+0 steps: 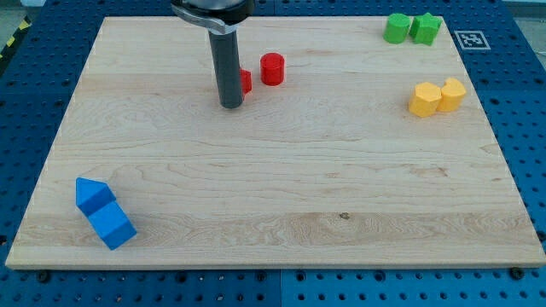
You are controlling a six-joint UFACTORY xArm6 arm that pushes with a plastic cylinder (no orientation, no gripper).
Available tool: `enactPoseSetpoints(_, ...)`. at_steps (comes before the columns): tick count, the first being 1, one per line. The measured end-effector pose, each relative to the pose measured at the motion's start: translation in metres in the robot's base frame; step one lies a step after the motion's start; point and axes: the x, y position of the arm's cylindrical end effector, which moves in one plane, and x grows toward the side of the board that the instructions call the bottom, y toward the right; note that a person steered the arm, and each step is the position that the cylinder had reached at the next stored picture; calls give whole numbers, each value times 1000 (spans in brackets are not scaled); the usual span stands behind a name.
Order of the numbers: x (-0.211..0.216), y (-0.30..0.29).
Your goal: Push the red star towards the center
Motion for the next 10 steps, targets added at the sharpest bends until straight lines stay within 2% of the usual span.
enactPoseSetpoints(1, -3, -38)
enactPoseSetpoints(2, -40, -52)
enactPoseSetpoints(3, -54, -25)
enactPoseSetpoints(4, -47, 9)
enactPoseSetpoints(5, -44, 15)
enactPoseSetpoints(6, -69, -8)
enactPoseSetpoints(7, -111, 6)
enactPoseSetpoints(8, -113, 59)
enactPoseSetpoints(10, -95, 72)
